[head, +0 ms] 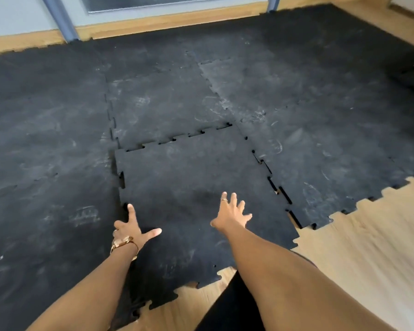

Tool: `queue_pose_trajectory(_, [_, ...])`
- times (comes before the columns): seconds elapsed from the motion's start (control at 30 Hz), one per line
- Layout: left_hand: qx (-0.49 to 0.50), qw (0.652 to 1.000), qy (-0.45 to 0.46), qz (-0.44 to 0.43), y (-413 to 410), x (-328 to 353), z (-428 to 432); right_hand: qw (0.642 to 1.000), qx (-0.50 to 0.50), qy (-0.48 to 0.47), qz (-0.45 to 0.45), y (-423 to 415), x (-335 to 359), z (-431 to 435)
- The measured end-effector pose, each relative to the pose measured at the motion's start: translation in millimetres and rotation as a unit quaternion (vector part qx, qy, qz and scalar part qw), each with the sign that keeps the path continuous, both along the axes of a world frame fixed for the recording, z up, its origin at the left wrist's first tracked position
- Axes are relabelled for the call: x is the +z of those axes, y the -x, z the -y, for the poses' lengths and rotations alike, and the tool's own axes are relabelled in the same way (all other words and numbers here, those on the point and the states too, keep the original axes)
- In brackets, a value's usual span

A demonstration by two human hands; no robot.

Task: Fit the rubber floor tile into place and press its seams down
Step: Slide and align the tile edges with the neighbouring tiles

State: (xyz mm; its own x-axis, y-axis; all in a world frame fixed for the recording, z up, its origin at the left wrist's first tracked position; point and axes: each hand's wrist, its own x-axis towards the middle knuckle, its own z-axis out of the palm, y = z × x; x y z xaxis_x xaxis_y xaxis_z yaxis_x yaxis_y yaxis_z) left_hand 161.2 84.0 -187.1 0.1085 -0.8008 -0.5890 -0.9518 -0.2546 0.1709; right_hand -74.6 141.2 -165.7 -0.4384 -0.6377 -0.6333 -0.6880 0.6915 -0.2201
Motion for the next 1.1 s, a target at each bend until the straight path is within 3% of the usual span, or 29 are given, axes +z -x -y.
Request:
queue_pose_trajectory(0.1, [0.036,0.999,0.024,0.013,12,-5,-5,0.99,-0.139,-0.009,-0.011,15,-11,-8])
queue_pose_trajectory(0.27, [0.084,0.996,0.01,0.025,33,-9,-6,0.975,-0.206,-0.003,-0.082,50,-23,-18])
queue_pose_trajectory(0.47, [0.121,0.993,0.002,0.006,36,-13,-1,0.934,-0.349,-0.049,-0.064,85,-37,-24])
queue_pose_trajectory(0.7, [0.19,0.981,0.036,-0.017,47,-13,-3,0.948,-0.299,-0.022,-0.105,97,-43,-32])
queue_pose_trajectory(1.1, [0.173,0.984,0.043,0.019,75,-14,-20,0.927,-0.34,0.023,-0.159,132,-27,-26])
